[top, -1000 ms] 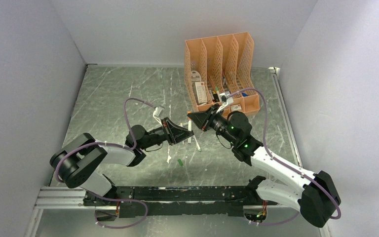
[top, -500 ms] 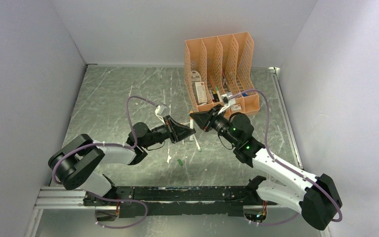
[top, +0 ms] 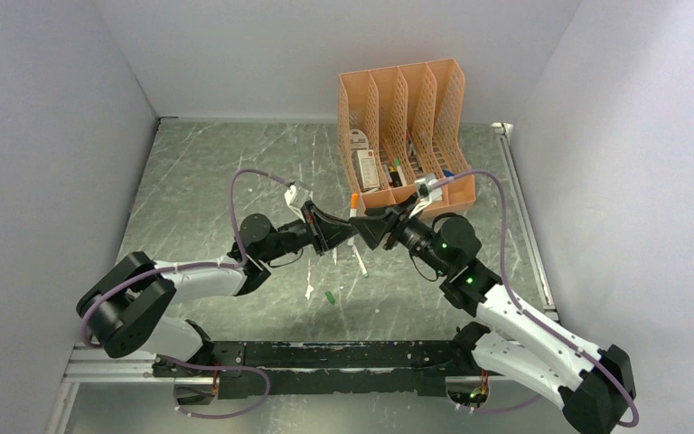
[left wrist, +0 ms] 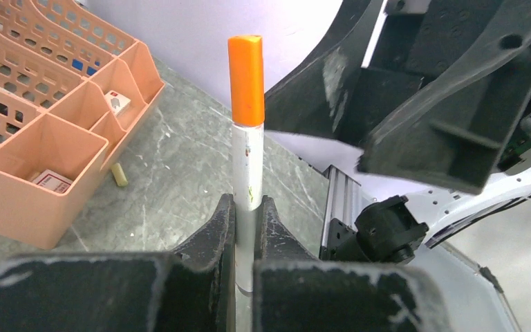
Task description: Insert the pens into the pen caps
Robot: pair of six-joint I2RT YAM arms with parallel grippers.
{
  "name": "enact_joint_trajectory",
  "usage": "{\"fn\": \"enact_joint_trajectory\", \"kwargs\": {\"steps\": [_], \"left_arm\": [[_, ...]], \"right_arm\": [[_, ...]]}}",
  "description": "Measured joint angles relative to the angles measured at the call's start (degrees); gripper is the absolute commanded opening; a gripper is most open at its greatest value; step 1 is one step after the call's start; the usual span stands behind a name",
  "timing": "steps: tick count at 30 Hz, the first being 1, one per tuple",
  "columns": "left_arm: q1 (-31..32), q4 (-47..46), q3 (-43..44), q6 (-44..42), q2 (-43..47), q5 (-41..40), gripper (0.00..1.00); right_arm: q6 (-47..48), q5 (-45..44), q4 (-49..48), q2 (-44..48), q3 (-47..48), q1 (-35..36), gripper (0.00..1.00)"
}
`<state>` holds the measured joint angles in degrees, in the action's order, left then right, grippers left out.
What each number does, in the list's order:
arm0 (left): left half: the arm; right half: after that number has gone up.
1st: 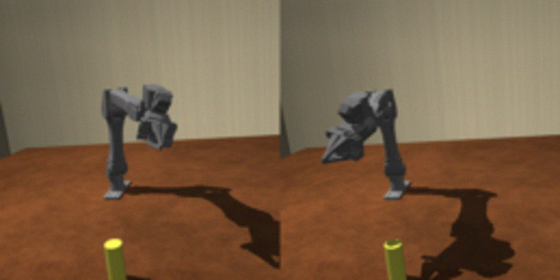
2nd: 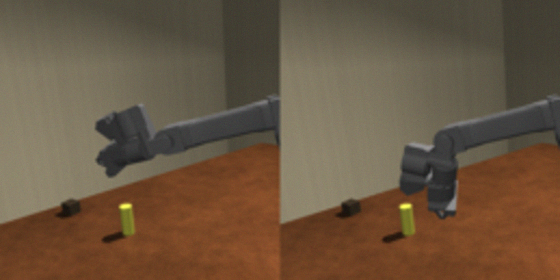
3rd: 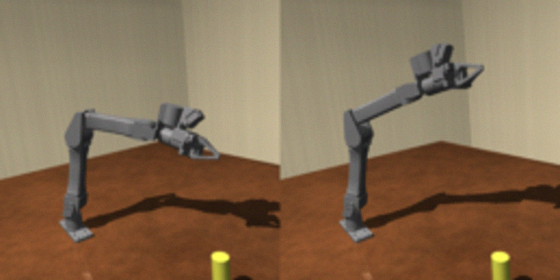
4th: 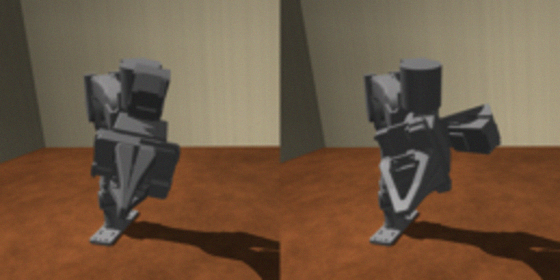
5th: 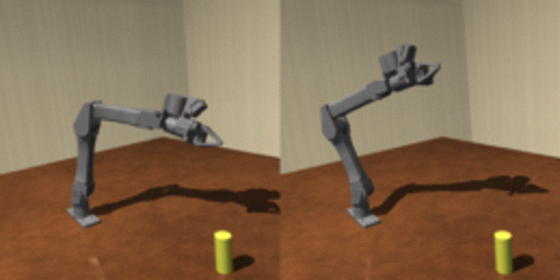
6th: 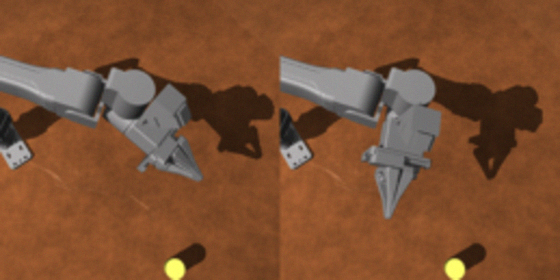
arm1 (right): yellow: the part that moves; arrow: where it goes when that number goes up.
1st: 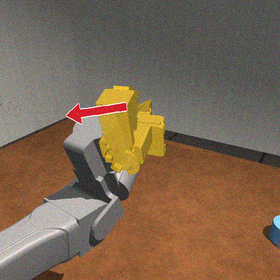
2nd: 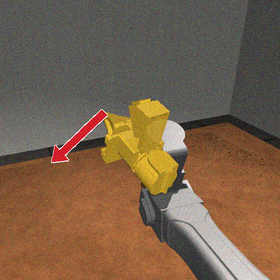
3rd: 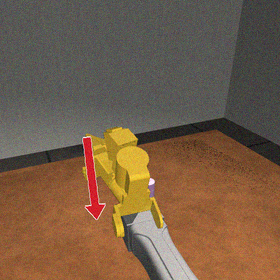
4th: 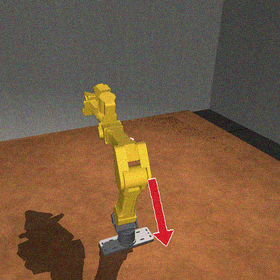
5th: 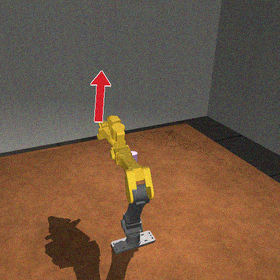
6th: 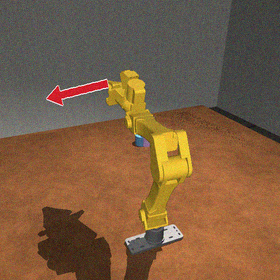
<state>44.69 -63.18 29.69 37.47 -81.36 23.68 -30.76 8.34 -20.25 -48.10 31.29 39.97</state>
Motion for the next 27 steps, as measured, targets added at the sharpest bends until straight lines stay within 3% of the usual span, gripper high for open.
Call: {"fn": "enact_joint_trajectory", "kwargs": {"steps": [4, 11, 18, 22, 27], "left_arm": [[0.0, 4.7, 1.5, -4.2, 1.7, 1.6, 0.07], [-0.6, 12.7, 7.3, -11.3, 1.8, 12.4, 0.07], [-1.2, 14.9, 9.6, -14.1, 1.8, 22.6, 0.07], [-1.5, 15.1, 10.1, -14.6, 1.9, 25.6, 0.07], [-2.3, 14.5, 10.1, -13.9, 1.7, 27.2, 0.07]], "right_arm": [[1.5, -1.3, 4.1, 2.9, 2.2, -0.2, 0.60], [1.9, 3.1, 8.6, 0.4, 11.0, -5.8, 0.62], [0.9, 16.9, 6.4, -2.7, 14.3, -15.8, 0.58], [-1.4, 25.8, 2.4, -2.8, 13.8, -18.1, 0.57], [-3.7, 34.6, -3.0, -2.2, 12.1, -18.1, 0.45]]}}
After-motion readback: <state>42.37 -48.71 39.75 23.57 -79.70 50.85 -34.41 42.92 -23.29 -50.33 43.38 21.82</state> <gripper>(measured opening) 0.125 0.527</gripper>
